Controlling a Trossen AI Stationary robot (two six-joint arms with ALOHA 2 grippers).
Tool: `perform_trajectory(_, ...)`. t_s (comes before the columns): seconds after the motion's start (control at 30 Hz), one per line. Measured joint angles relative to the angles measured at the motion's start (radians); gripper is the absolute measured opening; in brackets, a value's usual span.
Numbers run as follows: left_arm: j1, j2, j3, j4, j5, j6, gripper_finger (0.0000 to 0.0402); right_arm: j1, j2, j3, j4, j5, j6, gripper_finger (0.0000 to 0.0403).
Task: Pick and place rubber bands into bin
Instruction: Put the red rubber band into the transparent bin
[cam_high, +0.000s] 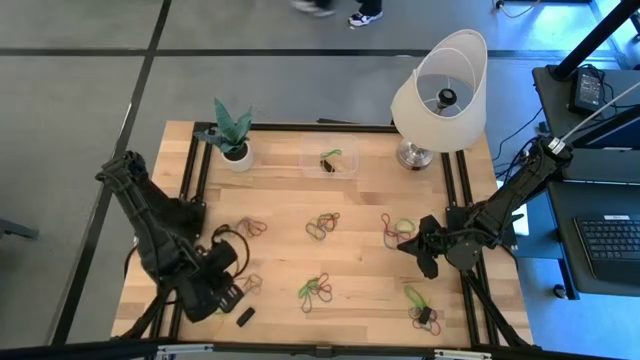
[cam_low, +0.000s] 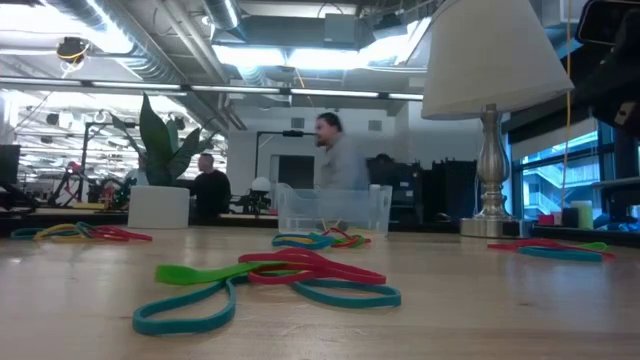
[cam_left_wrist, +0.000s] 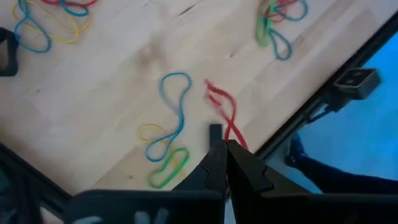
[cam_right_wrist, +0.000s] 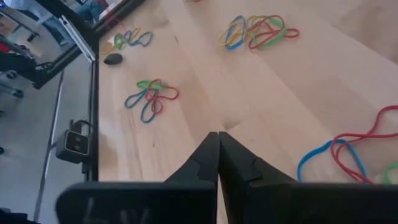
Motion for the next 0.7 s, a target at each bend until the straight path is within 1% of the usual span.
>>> perform_trajectory(0.13,-0.016,0.000,0.008,0.000,-0.059,-0.042,0.0002,0.000,0.000,0.000,-0.005,-0.001,0.000,0.0007)
perform_trajectory(0.27,0.005,0.000,0.008,0.000,-0.143,-0.022,0.0002,0.000,0.000,0.000,-0.005,-0.001,-0.027,0.0007)
perform_trajectory(0.4,0.068,0.000,0.008,0.001,-0.254,0.122,0.0002,0.000,0.000,0.000,-0.004,-0.001,-0.054,0.0007)
perform_trajectory(0.47,0.122,0.000,0.008,0.012,-0.290,0.201,0.0002,0.000,0.000,0.000,-0.004,-0.001,-0.052,0.0007)
perform_trajectory(0.57,0.227,0.000,0.008,0.034,-0.305,0.313,0.0002,0.000,0.000,0.000,-0.004,-0.001,-0.052,0.0007)
perform_trajectory(0.7,0.379,0.000,0.008,0.095,-0.304,0.506,0.0002,0.000,0.000,0.000,-0.004,-0.001,-0.053,0.0007)
